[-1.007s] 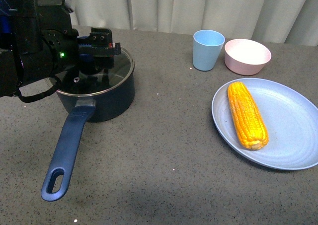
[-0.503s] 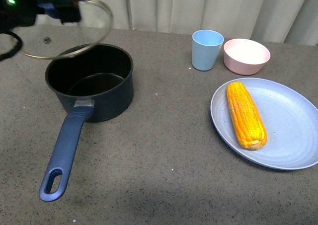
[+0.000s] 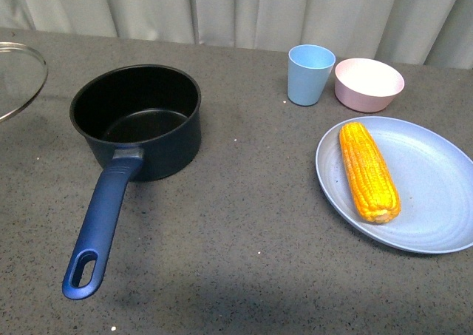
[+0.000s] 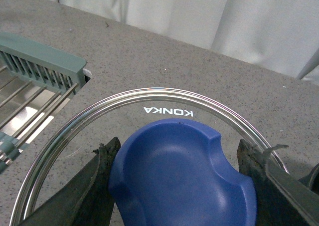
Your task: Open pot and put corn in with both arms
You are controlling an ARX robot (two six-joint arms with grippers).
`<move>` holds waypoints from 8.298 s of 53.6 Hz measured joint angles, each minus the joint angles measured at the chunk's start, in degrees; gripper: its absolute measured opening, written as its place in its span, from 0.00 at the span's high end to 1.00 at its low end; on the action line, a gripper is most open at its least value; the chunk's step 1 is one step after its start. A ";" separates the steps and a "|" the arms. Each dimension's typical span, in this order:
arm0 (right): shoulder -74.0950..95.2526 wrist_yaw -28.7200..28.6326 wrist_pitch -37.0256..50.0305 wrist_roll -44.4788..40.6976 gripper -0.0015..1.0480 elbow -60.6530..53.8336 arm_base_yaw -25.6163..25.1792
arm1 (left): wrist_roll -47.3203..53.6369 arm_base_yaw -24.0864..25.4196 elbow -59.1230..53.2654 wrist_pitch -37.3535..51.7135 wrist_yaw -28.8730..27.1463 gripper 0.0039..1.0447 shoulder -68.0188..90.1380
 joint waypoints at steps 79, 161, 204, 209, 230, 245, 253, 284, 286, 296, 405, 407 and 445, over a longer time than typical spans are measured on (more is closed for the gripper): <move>0.00 0.00 0.00 -0.02 0.09 0.00 0.00 | -0.24 -0.98 -10.14 -7.80 -1.79 0.06 -15.34; 0.00 0.00 0.00 0.00 0.09 0.00 0.00 | 4.22 -9.97 -40.15 -33.59 0.15 0.96 -87.17; 0.00 0.00 0.00 -0.02 0.09 0.00 0.00 | 4.22 -9.99 -40.17 -52.83 0.15 0.96 -107.01; 0.00 0.00 0.00 -0.02 0.09 0.00 0.00 | 4.20 -9.99 -40.17 -53.90 0.15 0.96 -108.06; 0.00 0.00 0.00 0.00 0.09 0.00 0.00 | 4.22 -9.99 -40.17 -64.19 0.15 0.72 -117.98; 31.12 1.44 12.98 -2.34 0.09 7.26 2.01 | 4.22 -9.99 -40.17 -64.19 0.15 0.25 -118.03; 55.32 1.53 18.82 0.74 0.09 16.55 4.13 | 4.35 -9.99 -40.17 -64.19 0.15 0.04 -118.03; 104.98 4.00 5.25 12.20 0.09 46.07 13.18 | 4.35 -9.99 -40.17 -64.19 0.15 0.06 -118.03; 106.97 3.89 4.39 12.20 0.09 47.74 13.57 | 4.35 -9.99 -40.17 -64.19 0.13 0.06 -118.03; 114.77 4.52 2.08 12.66 0.09 54.34 14.86 | 4.35 -9.99 -40.17 -64.19 0.15 0.06 -118.03; 133.41 -13.66 -2.14 39.85 0.74 95.89 37.00 | 4.37 -9.99 -40.17 -64.19 0.15 0.06 -118.05; 133.50 -13.66 -2.14 39.78 0.67 95.89 36.98 | 4.37 -9.99 -40.17 -64.19 0.13 0.06 -118.03; 111.69 9.44 23.47 24.81 0.09 66.42 32.41 | 4.37 -9.99 -40.17 -64.19 0.15 0.06 -118.05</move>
